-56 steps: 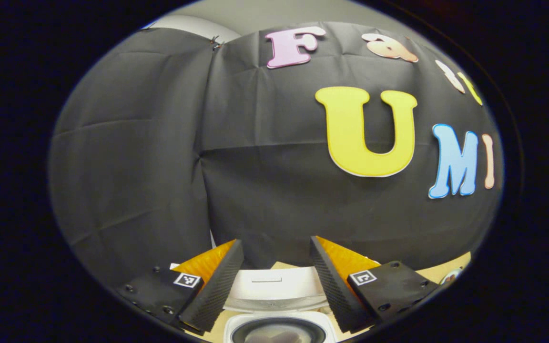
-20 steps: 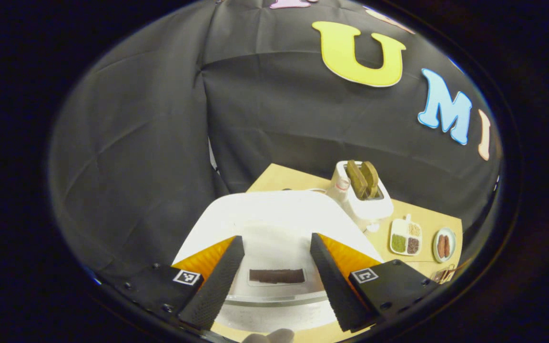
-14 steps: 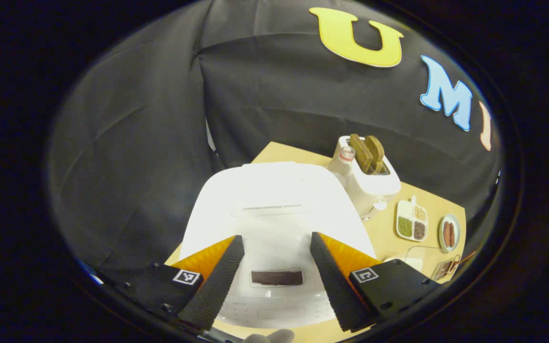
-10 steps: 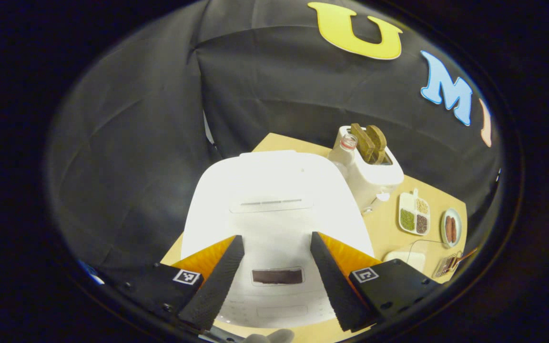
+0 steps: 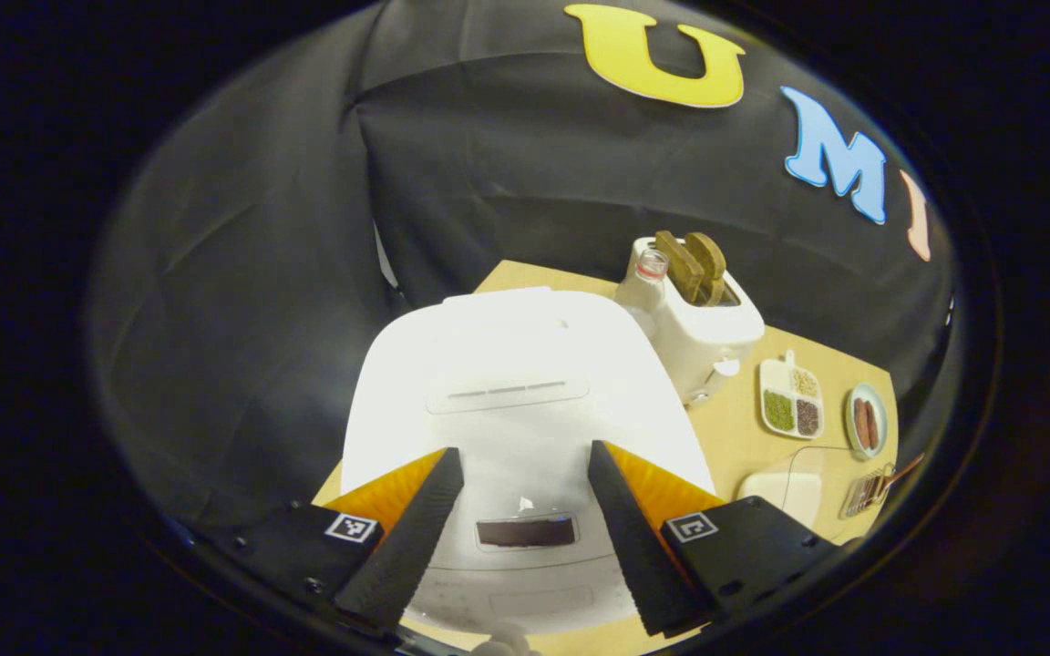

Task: Close the left gripper, press the button to open the rice cooker; take a wooden spoon from the chopstick holder with the right hand, scoop a spoonful of rice and pour it into the rice cooker, then put the wooden spoon back into the chopstick holder.

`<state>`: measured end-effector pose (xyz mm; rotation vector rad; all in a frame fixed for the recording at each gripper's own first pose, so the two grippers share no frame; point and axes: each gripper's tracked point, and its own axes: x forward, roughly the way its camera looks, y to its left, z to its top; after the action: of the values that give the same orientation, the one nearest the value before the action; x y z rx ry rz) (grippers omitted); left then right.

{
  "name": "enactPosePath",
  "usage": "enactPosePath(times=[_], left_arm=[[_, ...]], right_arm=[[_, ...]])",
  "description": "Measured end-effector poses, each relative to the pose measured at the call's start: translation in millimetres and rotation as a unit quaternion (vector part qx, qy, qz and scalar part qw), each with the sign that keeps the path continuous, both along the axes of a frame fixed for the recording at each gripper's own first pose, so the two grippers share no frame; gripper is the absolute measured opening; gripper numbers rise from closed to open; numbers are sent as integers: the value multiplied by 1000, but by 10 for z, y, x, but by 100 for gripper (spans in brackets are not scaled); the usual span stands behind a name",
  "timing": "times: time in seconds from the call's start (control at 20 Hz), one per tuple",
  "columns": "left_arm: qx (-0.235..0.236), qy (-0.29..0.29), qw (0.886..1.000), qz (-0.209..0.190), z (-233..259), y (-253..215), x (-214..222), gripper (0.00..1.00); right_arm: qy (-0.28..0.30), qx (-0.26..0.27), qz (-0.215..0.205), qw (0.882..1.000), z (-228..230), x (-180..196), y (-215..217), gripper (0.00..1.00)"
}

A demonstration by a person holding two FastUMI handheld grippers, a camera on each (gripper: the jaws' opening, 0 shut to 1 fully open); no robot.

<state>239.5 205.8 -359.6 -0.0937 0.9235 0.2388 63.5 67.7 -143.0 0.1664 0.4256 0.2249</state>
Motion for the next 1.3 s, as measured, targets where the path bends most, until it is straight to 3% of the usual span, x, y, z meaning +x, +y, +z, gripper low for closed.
enactPosePath(times=[0.55,0.7,0.95,1.3], left_arm=[[11,-32,999,-9,27,1,40,99],[27,-69,997,-19,263,-30,80,97],[63,-211,974,-59,1388,-341,151,99],[28,-357,930,-77,2855,-973,-592,99]], right_arm=[[-16,-5,-7,1000,136,-23,-95,98],[-26,-9,-19,999,200,-2,-171,98],[-55,-21,-32,998,383,48,-238,98],[-113,-26,-62,991,731,129,-355,98]])
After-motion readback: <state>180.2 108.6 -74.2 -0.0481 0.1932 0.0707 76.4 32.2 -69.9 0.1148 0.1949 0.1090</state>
